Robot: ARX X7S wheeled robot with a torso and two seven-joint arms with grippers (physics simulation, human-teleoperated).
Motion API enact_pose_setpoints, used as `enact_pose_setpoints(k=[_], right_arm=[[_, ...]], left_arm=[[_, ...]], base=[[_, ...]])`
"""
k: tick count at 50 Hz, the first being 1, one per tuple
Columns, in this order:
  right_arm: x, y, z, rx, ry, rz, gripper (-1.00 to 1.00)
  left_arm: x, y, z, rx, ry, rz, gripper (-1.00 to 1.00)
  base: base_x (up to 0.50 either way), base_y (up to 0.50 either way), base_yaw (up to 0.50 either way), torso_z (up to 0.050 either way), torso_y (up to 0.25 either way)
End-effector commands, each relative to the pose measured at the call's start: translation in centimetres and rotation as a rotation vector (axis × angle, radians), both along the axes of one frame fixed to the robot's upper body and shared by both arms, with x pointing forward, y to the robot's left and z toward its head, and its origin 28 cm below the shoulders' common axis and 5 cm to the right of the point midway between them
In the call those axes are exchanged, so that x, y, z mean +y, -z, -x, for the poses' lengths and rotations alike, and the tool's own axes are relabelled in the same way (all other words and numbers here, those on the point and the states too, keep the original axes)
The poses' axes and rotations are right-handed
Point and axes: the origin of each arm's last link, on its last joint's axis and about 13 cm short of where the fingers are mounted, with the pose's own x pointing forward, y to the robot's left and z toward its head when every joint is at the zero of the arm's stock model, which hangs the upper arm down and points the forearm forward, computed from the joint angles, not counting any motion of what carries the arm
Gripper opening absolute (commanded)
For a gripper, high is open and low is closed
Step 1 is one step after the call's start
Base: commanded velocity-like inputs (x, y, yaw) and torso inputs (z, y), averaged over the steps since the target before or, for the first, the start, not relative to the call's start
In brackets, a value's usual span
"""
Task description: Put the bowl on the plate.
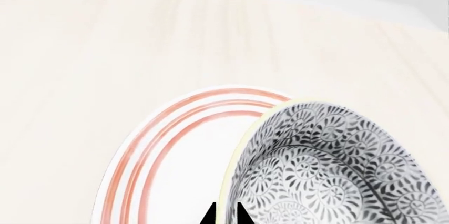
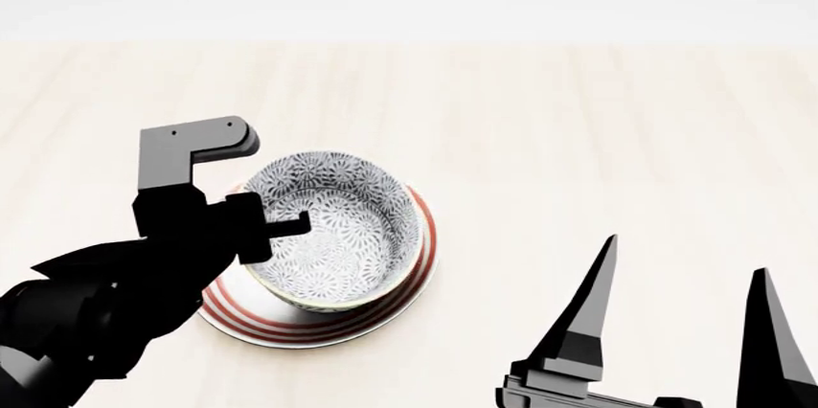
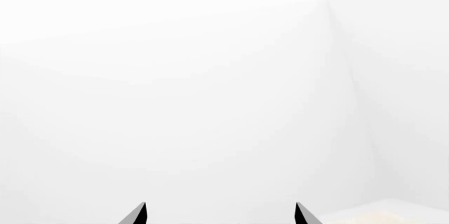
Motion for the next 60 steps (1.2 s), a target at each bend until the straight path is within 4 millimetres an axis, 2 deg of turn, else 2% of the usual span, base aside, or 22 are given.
enact_pose_setpoints(k=[1,8,9,12,16,22,26,31,37,39,40,45,48,53,60], right_arm=[[-0.1,-0.1,0.0,-0.01,0.002,0.01,1.0],[-0.1,0.0,0.0,-0.012,0.002,0.014,1.0],[0.0,0.0,0.0,-0.012,0.001,0.015,1.0],[0.0,0.0,0.1,-0.011,-0.002,0.016,1.0],[0.1,0.2,0.1,-0.002,-0.006,0.016,1.0],[0.3,0.3,0.1,0.006,-0.017,0.018,1.0],[0.4,0.4,0.2,0.01,-0.022,0.019,1.0],[0.5,0.4,0.2,0.014,-0.027,0.02,1.0],[0.5,0.3,0.2,0.013,-0.03,0.02,1.0],[0.5,0.3,0.2,0.014,-0.03,0.02,1.0],[0.5,0.3,0.2,0.014,-0.03,0.02,1.0],[0.4,0.2,0.1,0.007,-0.027,0.02,1.0],[0.4,0.1,0.1,0.004,-0.022,0.021,1.0],[0.5,0.1,0.1,0.004,-0.022,0.025,1.0],[0.7,0.2,0.2,0.006,-0.029,0.031,1.0]], left_arm=[[-0.4,0.7,0.0,-0.08,0.059,-0.021,-1.0],[-0.3,0.9,-0.1,-0.149,0.122,-0.082,-1.0],[-0.3,0.8,-0.2,-0.185,0.122,-0.117,1.0],[-0.1,0.3,-0.5,-0.214,0.136,-0.142,1.0],[0.2,-1.7,-1.4,-0.361,0.14,-0.217,1.0],[1.0,-7.1,-2.4,-0.521,0.117,-0.18,1.0],[1.7,-10.1,-1.4,-0.614,0.093,-0.159,1.0],[2.4,-12.1,0.5,-0.732,0.094,-0.207,1.0],[3.3,-13.3,2.1,-0.795,0.097,-0.269,1.0],[4.3,-13.6,3.0,-0.817,0.053,-0.295,1.0],[4.3,-13.6,3.0,-0.817,0.053,-0.295,1.0],[6.9,-12.5,4.6,-0.831,-0.046,-0.344,1.0],[9.0,-10.2,6.0,-0.801,-0.154,-0.386,1.0],[10.9,-7.6,8.2,-0.83,-0.266,-0.463,1.0],[11.9,-7.0,9.8,-0.928,-0.401,-0.527,1.0]], base=[[0.0,0.0,0.0,0.0,0.0],[0.0,0.0,0.0,0.0,0.0],[0.0,0.0,0.0,0.0,0.0],[0.0,0.0,0.0,0.0,0.0],[0.0,0.0,0.0,0.0,0.0],[0.0,0.0,0.0,0.0,0.0],[0.0,0.0,0.0,0.0,0.0],[0.0,0.0,0.0,0.0,0.0],[0.0,0.0,0.0,0.0,0.0],[0.0,0.0,0.0,0.0,0.0],[0.0,0.0,0.0,0.0,0.0],[0.0,0.0,0.0,0.0,0.0],[0.0,0.0,0.0,0.0,0.0],[0.0,0.0,0.0,0.0,0.0],[0.0,0.0,0.0,0.0,0.0]])
